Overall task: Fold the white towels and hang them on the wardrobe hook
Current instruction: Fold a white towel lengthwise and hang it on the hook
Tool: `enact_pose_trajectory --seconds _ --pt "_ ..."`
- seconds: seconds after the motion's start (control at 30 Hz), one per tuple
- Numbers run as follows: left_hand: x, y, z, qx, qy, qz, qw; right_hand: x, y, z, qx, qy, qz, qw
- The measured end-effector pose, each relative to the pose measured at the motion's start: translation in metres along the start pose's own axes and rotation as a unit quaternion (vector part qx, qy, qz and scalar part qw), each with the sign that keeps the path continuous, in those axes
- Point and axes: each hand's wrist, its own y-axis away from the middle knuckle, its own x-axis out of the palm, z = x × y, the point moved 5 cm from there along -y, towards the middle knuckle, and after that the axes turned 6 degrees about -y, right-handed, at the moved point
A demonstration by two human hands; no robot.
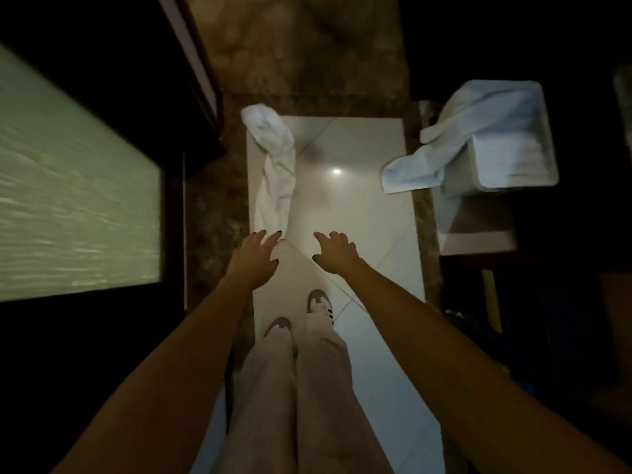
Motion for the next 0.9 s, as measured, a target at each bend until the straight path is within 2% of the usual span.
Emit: enact_pose_trajectory --seconds 0.2,0.33,0.5,0.6,0.73,0.9 --pt "0.116 -0.077 0.051 -0.061 0.074 -0.008 0.995 0.079 -0.136 -0.006 -0.051 0.071 0.006 0.996" --pt "0.202 -0.136 0.077 -0.071 0.071 0.011 0.995 0.147 -0.227 -0.018 -0.091 0.148 0.017 0.985" --pt "0.300 -0.216 0.117 -0.082 0.069 0.008 0.994 0.213 -0.334 -0.030 -0.100 0.154 0.003 0.983" --pt "0.338 -0.262 0.139 -0.091 0.061 -0.028 0.994 0.236 -0.390 -0.034 -0.124 0.122 -0.040 0.984" --pt "0.363 -0.320 0.160 -0.075 0.024 -0.115 0.990 0.253 -0.458 -0.038 -0.163 0.086 -0.116 0.976" --pt "0.390 -0.370 0.182 -0.037 -0.002 -0.170 0.985 0.283 -0.506 -0.045 -0.214 0.063 -0.146 0.964"
